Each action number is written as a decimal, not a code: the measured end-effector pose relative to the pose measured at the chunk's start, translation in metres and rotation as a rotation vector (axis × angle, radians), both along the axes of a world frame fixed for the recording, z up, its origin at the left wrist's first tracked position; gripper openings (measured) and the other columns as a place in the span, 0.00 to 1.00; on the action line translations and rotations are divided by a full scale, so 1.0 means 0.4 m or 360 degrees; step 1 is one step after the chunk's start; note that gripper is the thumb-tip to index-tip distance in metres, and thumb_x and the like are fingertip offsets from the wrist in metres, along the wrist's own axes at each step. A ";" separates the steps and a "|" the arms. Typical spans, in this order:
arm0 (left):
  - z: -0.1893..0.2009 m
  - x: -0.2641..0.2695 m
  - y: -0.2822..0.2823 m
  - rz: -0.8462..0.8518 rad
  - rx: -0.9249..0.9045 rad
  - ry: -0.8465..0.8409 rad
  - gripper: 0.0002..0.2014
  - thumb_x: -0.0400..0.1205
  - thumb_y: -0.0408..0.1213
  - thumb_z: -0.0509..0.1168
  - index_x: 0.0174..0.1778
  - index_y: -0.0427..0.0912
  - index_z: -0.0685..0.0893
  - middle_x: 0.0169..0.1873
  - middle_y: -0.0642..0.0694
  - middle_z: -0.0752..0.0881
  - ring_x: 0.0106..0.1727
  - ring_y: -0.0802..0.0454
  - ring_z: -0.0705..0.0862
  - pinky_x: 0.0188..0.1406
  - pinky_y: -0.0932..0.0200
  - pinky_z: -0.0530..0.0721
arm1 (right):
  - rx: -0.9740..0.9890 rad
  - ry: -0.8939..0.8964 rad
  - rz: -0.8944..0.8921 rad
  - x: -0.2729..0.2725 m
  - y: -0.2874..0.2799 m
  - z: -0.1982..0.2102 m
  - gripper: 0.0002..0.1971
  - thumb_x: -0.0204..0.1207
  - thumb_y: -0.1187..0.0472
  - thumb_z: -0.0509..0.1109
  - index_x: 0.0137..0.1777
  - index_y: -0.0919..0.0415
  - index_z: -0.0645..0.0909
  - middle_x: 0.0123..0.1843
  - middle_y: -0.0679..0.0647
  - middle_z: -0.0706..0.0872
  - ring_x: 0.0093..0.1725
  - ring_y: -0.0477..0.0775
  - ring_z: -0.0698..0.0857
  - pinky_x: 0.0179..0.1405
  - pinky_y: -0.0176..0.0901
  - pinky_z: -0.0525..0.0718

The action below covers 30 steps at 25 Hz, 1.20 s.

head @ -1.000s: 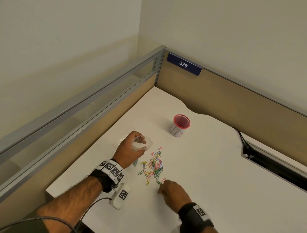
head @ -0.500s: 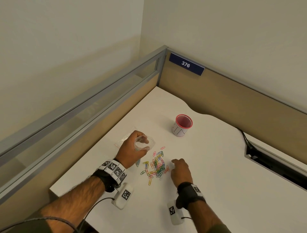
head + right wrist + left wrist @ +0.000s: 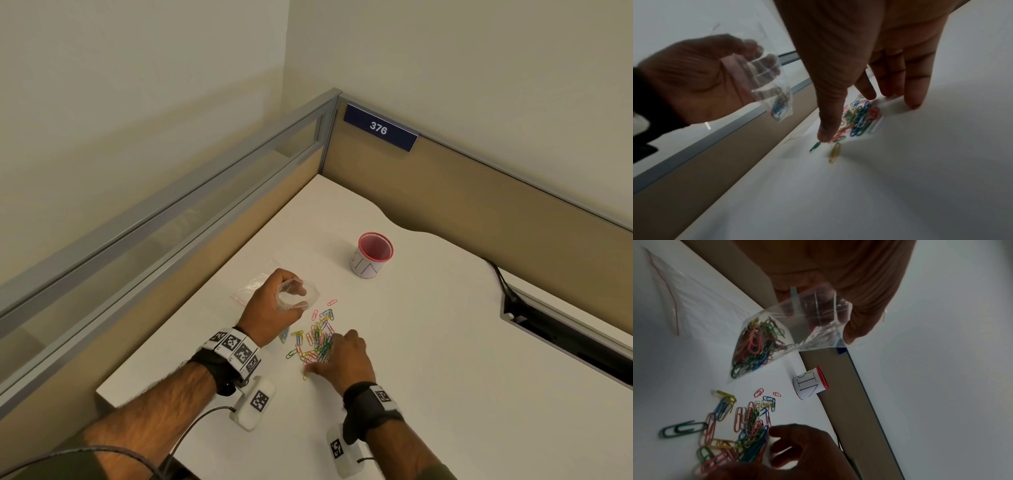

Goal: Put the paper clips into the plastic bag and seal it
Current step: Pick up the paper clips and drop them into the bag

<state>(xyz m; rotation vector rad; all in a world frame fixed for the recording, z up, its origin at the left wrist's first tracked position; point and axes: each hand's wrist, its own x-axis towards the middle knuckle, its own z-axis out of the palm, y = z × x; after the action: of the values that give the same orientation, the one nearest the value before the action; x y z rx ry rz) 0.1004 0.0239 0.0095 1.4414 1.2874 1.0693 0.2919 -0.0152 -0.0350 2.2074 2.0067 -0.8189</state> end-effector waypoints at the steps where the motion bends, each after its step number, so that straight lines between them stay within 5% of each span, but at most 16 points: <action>1: 0.000 0.005 -0.001 -0.0009 -0.0002 -0.0001 0.20 0.74 0.28 0.77 0.56 0.48 0.78 0.49 0.53 0.88 0.61 0.58 0.85 0.68 0.55 0.82 | 0.0012 0.0004 0.0033 -0.017 -0.002 -0.004 0.37 0.61 0.33 0.76 0.66 0.53 0.74 0.62 0.53 0.72 0.62 0.55 0.73 0.56 0.48 0.81; 8: 0.012 0.020 0.008 -0.0015 0.0027 -0.0016 0.20 0.74 0.28 0.77 0.56 0.47 0.78 0.48 0.53 0.88 0.60 0.57 0.86 0.67 0.50 0.83 | 0.0248 -0.0120 0.0309 -0.051 -0.005 -0.020 0.13 0.83 0.56 0.62 0.63 0.60 0.78 0.62 0.60 0.78 0.60 0.61 0.78 0.55 0.52 0.85; 13: 0.017 0.032 0.008 -0.0038 0.0031 0.0009 0.20 0.73 0.29 0.77 0.56 0.48 0.78 0.48 0.53 0.89 0.60 0.59 0.86 0.68 0.52 0.83 | 0.0230 -0.0042 0.0146 0.016 0.020 0.008 0.11 0.82 0.57 0.63 0.58 0.60 0.82 0.57 0.57 0.83 0.55 0.56 0.82 0.53 0.42 0.80; 17: 0.020 0.044 0.007 -0.0059 0.0033 0.0039 0.20 0.73 0.30 0.78 0.56 0.49 0.78 0.48 0.54 0.89 0.60 0.58 0.86 0.67 0.49 0.84 | 0.0178 0.0270 -0.0326 0.100 0.037 0.047 0.04 0.77 0.65 0.69 0.43 0.59 0.84 0.47 0.55 0.88 0.44 0.54 0.84 0.47 0.40 0.82; 21: 0.023 0.064 0.004 -0.0076 0.0025 0.0053 0.21 0.73 0.30 0.78 0.55 0.52 0.78 0.49 0.54 0.89 0.60 0.58 0.86 0.65 0.45 0.85 | 0.0350 0.0730 -0.0517 0.133 0.034 0.154 0.04 0.72 0.69 0.75 0.40 0.61 0.87 0.40 0.54 0.90 0.42 0.57 0.88 0.45 0.42 0.88; 26: 0.027 0.094 0.004 -0.0107 0.0022 0.0068 0.21 0.73 0.32 0.78 0.55 0.53 0.78 0.48 0.59 0.88 0.61 0.60 0.85 0.63 0.44 0.86 | 0.0653 0.1105 -0.0362 0.084 0.053 0.339 0.05 0.72 0.67 0.76 0.43 0.56 0.88 0.40 0.49 0.91 0.40 0.48 0.90 0.43 0.33 0.88; 30: 0.044 0.116 0.002 -0.0117 0.0067 0.0107 0.20 0.73 0.33 0.77 0.55 0.52 0.77 0.50 0.55 0.88 0.58 0.57 0.86 0.61 0.48 0.87 | 0.0781 0.0975 -0.0108 0.017 0.067 0.382 0.04 0.74 0.65 0.75 0.45 0.55 0.87 0.43 0.49 0.89 0.43 0.45 0.87 0.42 0.28 0.85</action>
<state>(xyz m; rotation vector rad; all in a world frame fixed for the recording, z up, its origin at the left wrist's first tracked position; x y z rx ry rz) 0.1469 0.0245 0.0271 1.5562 1.2554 1.0121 0.2987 0.0116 0.1178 2.5007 2.6598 -1.2483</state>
